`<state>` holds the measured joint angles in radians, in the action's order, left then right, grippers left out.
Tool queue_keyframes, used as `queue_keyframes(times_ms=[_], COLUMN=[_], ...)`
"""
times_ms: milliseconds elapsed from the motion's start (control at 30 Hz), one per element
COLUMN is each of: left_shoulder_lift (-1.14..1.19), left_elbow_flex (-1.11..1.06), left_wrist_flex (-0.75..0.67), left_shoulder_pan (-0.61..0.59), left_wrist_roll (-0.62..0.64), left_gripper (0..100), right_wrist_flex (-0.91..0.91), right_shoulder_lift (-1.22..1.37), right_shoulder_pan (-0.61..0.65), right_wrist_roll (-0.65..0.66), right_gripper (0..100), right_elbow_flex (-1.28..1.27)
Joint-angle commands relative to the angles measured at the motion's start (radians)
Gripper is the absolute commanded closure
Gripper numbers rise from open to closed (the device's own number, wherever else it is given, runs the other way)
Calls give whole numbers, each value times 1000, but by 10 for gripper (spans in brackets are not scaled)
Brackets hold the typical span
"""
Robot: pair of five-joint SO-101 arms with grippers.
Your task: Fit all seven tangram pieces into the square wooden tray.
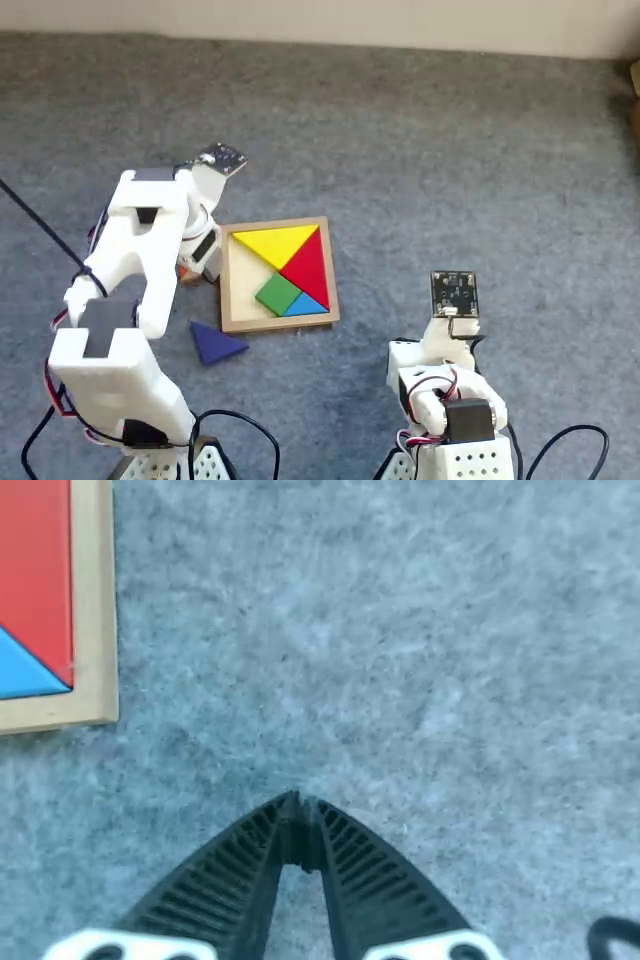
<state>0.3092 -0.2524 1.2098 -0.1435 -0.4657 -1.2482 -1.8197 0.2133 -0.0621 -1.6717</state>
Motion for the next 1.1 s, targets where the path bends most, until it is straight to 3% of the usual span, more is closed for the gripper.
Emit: queue_keyframes(times_ms=[0,500,733,933,1067], left_shoulder_lift=[67,71,74,73,70], left_elbow_flex=[71,74,77,84,87], left_wrist_flex=[60,117,110,109,75], left_shoulder_pan=[18,82,133,122,116], left_wrist_roll=[-5,-2,52,60,129], left_gripper=[797,797,797,798,793], right_wrist_flex=[-7,-7,-7,-7,-7], right_shoulder_lift=[-16,-16,-16,-16,-16], right_shoulder_pan=[8,8,8,8,8], right_wrist_roll=[-6,-6,-6,-6,-6], right_gripper=[993,993,993,993,993], right_elbow_flex=[-153,-153,-153,-153,-153])
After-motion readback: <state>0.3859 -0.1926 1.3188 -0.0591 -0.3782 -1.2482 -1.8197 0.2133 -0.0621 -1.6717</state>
